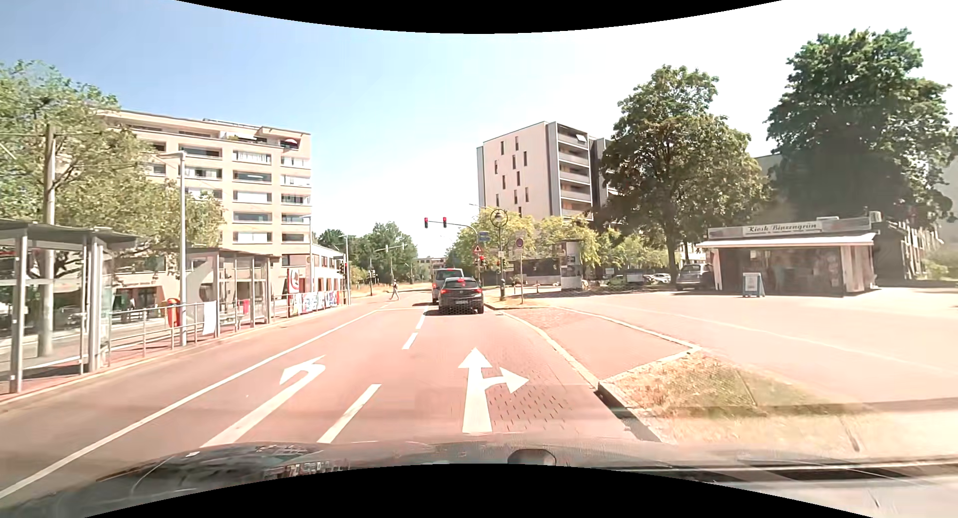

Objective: Follow the waypoints while adhering to traffic rules and regulations

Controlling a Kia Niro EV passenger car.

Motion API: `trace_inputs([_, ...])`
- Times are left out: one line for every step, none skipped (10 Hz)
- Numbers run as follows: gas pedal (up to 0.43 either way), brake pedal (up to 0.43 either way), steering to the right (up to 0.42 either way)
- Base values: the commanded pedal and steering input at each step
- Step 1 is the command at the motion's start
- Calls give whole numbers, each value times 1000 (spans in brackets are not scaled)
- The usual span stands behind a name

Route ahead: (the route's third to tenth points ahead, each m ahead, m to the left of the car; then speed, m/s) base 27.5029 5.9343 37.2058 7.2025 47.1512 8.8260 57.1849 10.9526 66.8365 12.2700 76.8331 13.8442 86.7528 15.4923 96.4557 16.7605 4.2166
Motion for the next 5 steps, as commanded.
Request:
trace_inputs([0, 122, -6])
trace_inputs([0, 122, -5])
trace_inputs([0, 116, -1])
trace_inputs([0, 122, -1])
trace_inputs([0, 122, -2])
